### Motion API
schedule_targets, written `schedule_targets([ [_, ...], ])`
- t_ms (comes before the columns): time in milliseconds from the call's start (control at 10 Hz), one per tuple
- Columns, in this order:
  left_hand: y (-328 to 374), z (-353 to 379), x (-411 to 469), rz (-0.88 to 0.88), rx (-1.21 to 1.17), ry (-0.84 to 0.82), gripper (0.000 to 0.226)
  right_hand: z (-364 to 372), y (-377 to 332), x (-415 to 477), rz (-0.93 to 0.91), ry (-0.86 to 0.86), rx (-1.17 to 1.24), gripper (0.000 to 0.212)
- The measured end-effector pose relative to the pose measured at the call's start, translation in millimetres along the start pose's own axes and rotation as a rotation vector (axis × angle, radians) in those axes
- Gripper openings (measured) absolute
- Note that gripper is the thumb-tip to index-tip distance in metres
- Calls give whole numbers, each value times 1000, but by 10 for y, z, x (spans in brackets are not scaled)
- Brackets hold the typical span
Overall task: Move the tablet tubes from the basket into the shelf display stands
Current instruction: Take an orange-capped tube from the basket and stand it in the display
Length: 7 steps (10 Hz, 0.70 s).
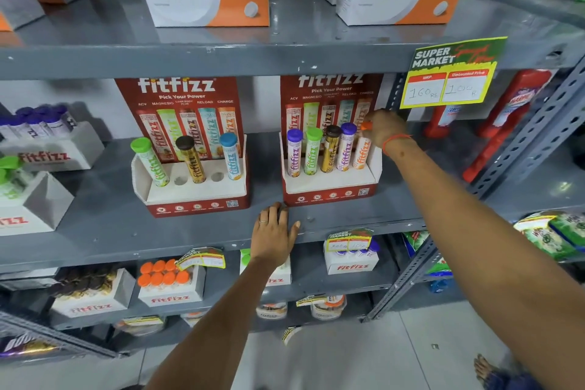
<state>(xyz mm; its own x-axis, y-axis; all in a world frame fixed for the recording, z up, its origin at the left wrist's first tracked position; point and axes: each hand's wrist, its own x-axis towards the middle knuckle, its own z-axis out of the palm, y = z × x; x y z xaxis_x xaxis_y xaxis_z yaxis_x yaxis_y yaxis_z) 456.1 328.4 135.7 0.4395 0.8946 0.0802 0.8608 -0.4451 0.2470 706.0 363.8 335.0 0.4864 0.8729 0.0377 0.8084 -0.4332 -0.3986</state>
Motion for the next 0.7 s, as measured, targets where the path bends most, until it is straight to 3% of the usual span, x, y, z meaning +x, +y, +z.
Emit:
schedule_targets([
  [300, -2, -79, 20, 13, -62, -28, 57, -17, -115, -441, -20, 91, -28, 45],
  [400, -19, -231, -37, 14, -180, 4, 53, 186, -365, -844, -84, 375, 79, 46],
  [500, -169, -480, -238, 9, -286, 140, 47, 611, -838, -1363, -241, 402, 448, 38],
  [600, -547, -768, -644, -31, -349, 292, 44, 1108, -1370, -1866, -375, 261, 659, 30],
  [700, -1159, -898, -1350, -181, -391, 455, 29, 1706, -1892, -2420, -477, 55, 748, 29],
])
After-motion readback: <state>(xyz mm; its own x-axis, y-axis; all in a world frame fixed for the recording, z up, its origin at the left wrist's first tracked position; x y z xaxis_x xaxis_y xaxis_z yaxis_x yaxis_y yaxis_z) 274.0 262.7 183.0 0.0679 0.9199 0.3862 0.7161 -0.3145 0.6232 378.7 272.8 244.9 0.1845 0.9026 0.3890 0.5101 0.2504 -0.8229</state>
